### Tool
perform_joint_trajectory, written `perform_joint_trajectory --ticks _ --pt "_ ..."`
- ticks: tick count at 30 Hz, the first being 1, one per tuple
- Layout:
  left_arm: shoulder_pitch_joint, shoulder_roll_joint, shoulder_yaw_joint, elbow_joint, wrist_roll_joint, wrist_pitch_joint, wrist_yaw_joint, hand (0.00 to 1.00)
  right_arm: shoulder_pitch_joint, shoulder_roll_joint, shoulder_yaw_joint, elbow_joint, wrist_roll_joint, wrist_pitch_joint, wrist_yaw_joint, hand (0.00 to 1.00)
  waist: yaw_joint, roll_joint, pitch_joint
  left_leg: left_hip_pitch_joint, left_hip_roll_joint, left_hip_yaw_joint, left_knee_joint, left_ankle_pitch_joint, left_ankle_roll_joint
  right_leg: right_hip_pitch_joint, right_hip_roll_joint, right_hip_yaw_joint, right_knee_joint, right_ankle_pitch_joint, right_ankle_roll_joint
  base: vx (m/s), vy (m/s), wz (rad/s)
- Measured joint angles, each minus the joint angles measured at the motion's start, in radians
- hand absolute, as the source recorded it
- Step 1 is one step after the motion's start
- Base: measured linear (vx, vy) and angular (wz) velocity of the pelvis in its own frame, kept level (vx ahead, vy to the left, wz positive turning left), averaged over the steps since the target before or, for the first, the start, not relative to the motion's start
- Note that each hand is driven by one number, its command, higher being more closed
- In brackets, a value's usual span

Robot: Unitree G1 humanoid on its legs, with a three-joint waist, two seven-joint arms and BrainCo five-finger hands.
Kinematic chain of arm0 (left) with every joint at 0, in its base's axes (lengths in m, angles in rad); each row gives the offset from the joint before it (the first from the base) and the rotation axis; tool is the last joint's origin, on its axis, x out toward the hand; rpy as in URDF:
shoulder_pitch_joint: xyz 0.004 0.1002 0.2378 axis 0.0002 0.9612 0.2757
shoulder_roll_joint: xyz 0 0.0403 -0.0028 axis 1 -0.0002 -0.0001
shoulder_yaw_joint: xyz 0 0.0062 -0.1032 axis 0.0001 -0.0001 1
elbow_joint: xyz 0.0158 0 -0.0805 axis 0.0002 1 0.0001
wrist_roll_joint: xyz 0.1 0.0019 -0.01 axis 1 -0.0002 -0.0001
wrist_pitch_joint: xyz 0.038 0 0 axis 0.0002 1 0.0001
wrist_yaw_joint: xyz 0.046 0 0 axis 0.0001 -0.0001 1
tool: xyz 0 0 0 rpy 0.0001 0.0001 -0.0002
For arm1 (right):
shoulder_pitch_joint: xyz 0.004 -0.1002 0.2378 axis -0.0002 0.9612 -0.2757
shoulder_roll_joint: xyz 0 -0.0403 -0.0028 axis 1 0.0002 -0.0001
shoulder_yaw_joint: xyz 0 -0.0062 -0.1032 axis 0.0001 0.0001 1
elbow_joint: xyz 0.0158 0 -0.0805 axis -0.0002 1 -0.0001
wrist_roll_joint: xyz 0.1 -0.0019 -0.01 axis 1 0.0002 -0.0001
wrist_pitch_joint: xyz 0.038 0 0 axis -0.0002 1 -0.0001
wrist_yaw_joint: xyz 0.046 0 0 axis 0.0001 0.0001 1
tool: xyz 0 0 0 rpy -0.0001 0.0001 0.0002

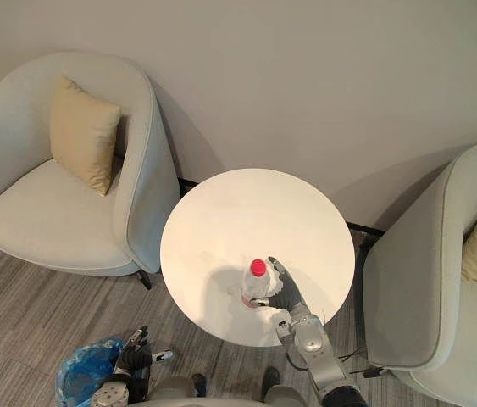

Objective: Gather rubbish on tea table into small bin, then transfer packed bag to large trash can.

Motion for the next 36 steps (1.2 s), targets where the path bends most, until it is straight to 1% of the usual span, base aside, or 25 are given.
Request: perform_joint_trajectory --ticks 3,6,7,11,13,14,15,16,17,22,24,26,27,28,29,30,31,33,34,35,36 --pt "0.001 0.001 0.0 0.005 0.0 -0.005 0.0 0.0 -0.003 0.005 0.003 0.004 -0.018 0.0 -0.001 0.0 0.0 -0.002 -0.002 0.004 -0.012 -0.011 -0.018 0.016 0.001 0.0 -0.004 -0.003 -0.001 0.005 0.003 -0.07 0.001 0.07" --pt "0.003 0.008 0.0 0.006 0.0 -0.005 0.0 0.0 -0.021 0.004 0.029 0.04 -0.036 0.002 -0.004 0.0 0.002 -0.014 -0.01 0.003 -0.014 -0.016 -0.043 0.034 -0.001 -0.001 -0.005 -0.005 -0.021 0.021 -0.001 -0.08 -0.019 0.03" --pt "0.002 0.011 0.0 0.01 0.0 -0.006 0.0 0.0 -0.033 0.01 0.042 0.05 -0.036 0.007 -0.003 1.0 0.002 -0.018 -0.011 0.003 -0.015 -0.017 -0.054 0.041 -0.001 -0.002 -0.006 -0.007 -0.025 0.024 0.0 -0.08 -0.026 0.03" --pt "0.002 0.011 0.0 0.013 0.0 -0.006 0.0 0.0 -0.1 0.043 0.04 0.106 -0.033 0.009 -0.028 1.0 0.003 -0.017 -0.011 -0.002 -0.017 -0.021 -0.067 0.052 -0.006 -0.008 -0.015 -0.012 -0.033 0.029 0.008 -0.05 -0.006 0.04" --pt "0.001 0.011 0.0 0.012 0.0 -0.006 0.001 0.0 -0.15 0.057 0.046 0.117 -0.029 0.029 -0.048 1.0 0.004 -0.017 -0.011 -0.024 -0.028 -0.038 -0.07 0.061 -0.003 -0.023 -0.02 -0.025 -0.034 0.032 0.012 -0.03 0.001 0.19" --pt "0.001 0.011 0.0 0.012 0.0 -0.006 0.001 0.0 -0.157 0.058 0.049 0.118 -0.028 0.031 -0.049 1.0 0.004 -0.016 -0.01 -0.029 -0.03 -0.044 -0.07 0.062 -0.003 -0.025 -0.021 -0.031 -0.035 0.032 0.012 -0.01 0.006 0.22" --pt "0.002 0.011 0.001 0.012 -0.001 -0.006 0.002 0.0 -0.167 0.056 0.06 0.118 -0.02 0.031 -0.051 1.0 0.007 -0.015 -0.01 -0.033 -0.03 -0.046 -0.07 0.063 -0.002 -0.029 -0.021 -0.033 -0.035 0.035 0.01 0.03 -0.008 0.11" --pt "0.003 0.011 0.001 0.012 -0.001 -0.005 0.003 0.0 -0.173 0.061 0.068 0.118 -0.012 0.031 -0.052 1.0 0.026 -0.015 -0.009 -0.035 -0.03 -0.047 -0.068 0.064 -0.001 -0.031 -0.021 -0.033 -0.035 0.036 0.01 0.03 -0.011 0.05" --pt "0.003 0.011 0.001 0.012 -0.001 -0.005 0.003 0.0 -0.173 0.065 0.068 0.118 -0.008 0.031 -0.052 1.0 0.03 -0.014 -0.009 -0.036 -0.03 -0.048 -0.068 0.065 0.002 -0.032 -0.02 -0.033 -0.035 0.036 0.01 0.04 -0.008 0.04" --pt "0.002 0.014 0.002 0.011 -0.001 -0.005 0.005 0.0 -0.205 0.099 0.068 0.109 0.027 0.031 -0.063 1.0 0.032 -0.014 -0.007 -0.055 -0.037 -0.069 -0.056 0.063 0.006 -0.034 -0.026 -0.053 -0.035 0.036 0.012 0.03 0.009 0.13" --pt "0.002 0.014 0.002 0.011 -0.001 -0.005 0.006 0.0 -0.206 0.099 0.067 0.066 0.046 0.03 -0.072 1.0 0.033 -0.013 -0.004 -0.056 -0.038 -0.068 -0.053 0.062 0.008 -0.034 -0.028 -0.052 -0.033 0.036 0.012 0.01 0.008 0.02" --pt "0.002 0.014 0.002 0.009 -0.002 -0.005 0.006 0.0 -0.202 0.091 0.066 -0.013 0.05 0.028 -0.074 1.0 0.03 -0.008 0.004 -0.064 -0.038 -0.069 -0.03 0.05 0.015 -0.036 -0.03 -0.052 -0.021 0.032 0.017 0.0 0.0 0.0" --pt "0.002 0.013 0.002 0.005 -0.002 -0.005 0.007 0.0 -0.201 0.083 0.063 -0.053 0.055 0.026 -0.075 1.0 0.03 -0.002 0.013 -0.071 -0.038 -0.075 -0.008 0.038 0.013 -0.039 -0.032 -0.053 -0.001 0.022 0.025 -0.09 0.027 0.18" --pt "0.001 0.009 0.002 -0.002 -0.002 -0.005 0.007 0.0 -0.195 0.069 0.057 -0.111 0.066 0.021 -0.08 1.0 0.022 0.008 0.027 -0.095 -0.041 -0.092 0.026 0.014 0.017 -0.049 -0.038 -0.056 0.047 -0.011 0.027 -0.11 0.024 0.2" --pt "0.001 0.008 0.002 -0.004 -0.002 -0.005 0.007 0.0 -0.194 0.067 0.057 -0.118 0.066 0.02 -0.081 1.0 0.022 0.009 0.027 -0.097 -0.042 -0.097 0.03 0.012 0.015 -0.051 -0.038 -0.056 0.054 -0.017 0.027 -0.11 0.022 0.46" --pt "0.001 0.007 0.001 -0.01 -0.003 -0.005 0.008 0.0 -0.179 0.056 0.057 -0.158 0.075 0.008 -0.088 1.0 0.017 0.01 0.029 -0.109 -0.051 -0.126 0.039 0.008 0.014 -0.056 -0.043 -0.062 0.083 -0.046 0.031 -0.03 -0.014 0.78" --pt "0.002 0.006 0.001 -0.018 -0.006 -0.007 0.009 0.0 -0.161 0.052 0.053 -0.191 0.089 -0.007 -0.089 1.0 0.02 0.011 0.029 -0.123 -0.068 -0.17 0.039 0.021 0.014 -0.056 -0.05 -0.092 0.098 -0.075 0.03 -0.01 -0.025 0.92" --pt "-0.001 0.0 -0.002 -0.024 -0.008 -0.007 0.01 0.0 -0.16 0.052 0.044 -0.21 0.092 -0.019 -0.089 1.0 0.024 0.015 0.03 -0.155 -0.085 -0.223 0.039 0.041 0.013 -0.065 -0.058 -0.143 0.109 -0.081 0.023 0.0 -0.036 0.99" --pt "-0.009 -0.001 -0.016 -0.027 -0.013 -0.007 0.01 0.0 -0.164 0.052 0.031 -0.217 0.093 -0.031 -0.09 1.0 0.028 0.021 0.031 -0.182 -0.093 -0.254 0.029 0.065 0.008 -0.075 -0.062 -0.182 0.111 -0.083 0.02 0.01 -0.045 1.09" --pt "-0.018 0.0 -0.029 -0.026 -0.019 -0.006 0.01 0.0 -0.166 0.05 0.027 -0.217 0.093 -0.036 -0.092 1.0 0.028 0.024 0.033 -0.191 -0.096 -0.262 0.017 0.081 0.004 -0.079 -0.068 -0.201 0.111 -0.085 0.017 0.02 -0.059 1.2" --pt "-0.027 -0.009 -0.044 -0.031 -0.023 -0.007 0.011 0.0 -0.176 0.039 0.026 -0.214 0.092 -0.036 -0.093 1.0 0.035 0.037 0.036 -0.198 -0.089 -0.231 -0.036 0.097 0.01 -0.081 -0.086 -0.248 0.11 -0.079 0.009 -0.01 -0.012 1.11"
